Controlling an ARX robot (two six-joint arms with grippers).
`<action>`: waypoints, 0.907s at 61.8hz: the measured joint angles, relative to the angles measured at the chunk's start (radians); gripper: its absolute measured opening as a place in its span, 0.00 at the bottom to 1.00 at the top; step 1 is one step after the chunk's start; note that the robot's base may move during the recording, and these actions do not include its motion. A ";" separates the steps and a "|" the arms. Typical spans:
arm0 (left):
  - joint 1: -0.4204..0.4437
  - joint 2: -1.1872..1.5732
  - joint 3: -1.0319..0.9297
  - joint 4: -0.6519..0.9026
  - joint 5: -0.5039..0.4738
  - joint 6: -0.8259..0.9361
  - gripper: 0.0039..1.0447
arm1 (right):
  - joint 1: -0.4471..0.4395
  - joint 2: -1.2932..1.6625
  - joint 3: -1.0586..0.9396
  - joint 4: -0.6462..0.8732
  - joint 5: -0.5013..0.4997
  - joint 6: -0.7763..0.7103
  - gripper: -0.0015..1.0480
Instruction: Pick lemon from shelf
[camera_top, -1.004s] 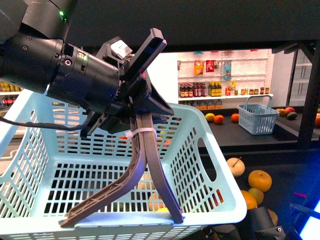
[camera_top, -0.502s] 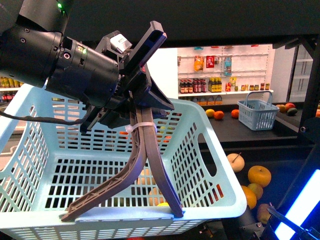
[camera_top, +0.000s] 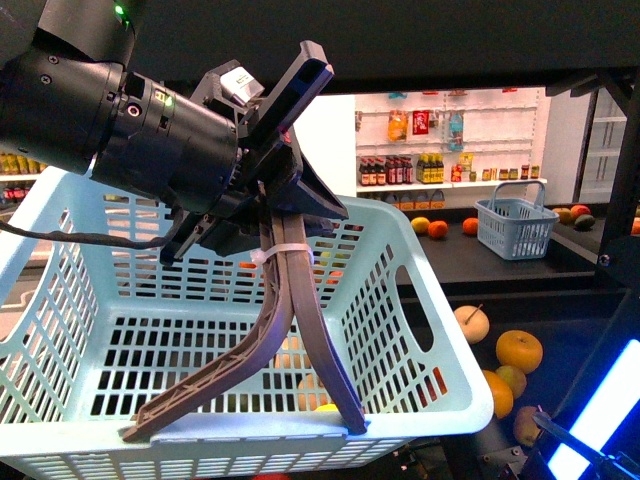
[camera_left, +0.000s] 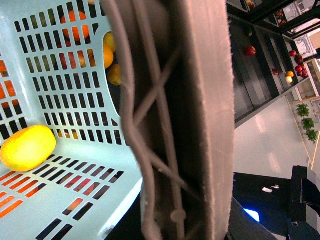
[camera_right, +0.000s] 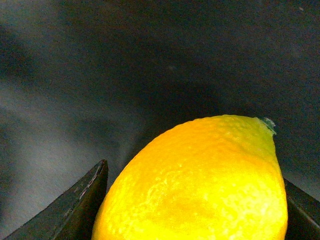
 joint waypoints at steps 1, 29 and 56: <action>0.000 0.000 0.000 0.000 0.000 0.000 0.14 | -0.006 -0.013 -0.016 0.003 0.002 0.000 0.76; 0.000 0.000 0.000 0.000 0.000 0.000 0.14 | -0.275 -0.436 -0.309 0.063 -0.017 -0.066 0.76; 0.000 0.000 0.000 0.000 0.000 0.000 0.14 | -0.135 -1.033 -0.370 -0.042 -0.130 0.101 0.76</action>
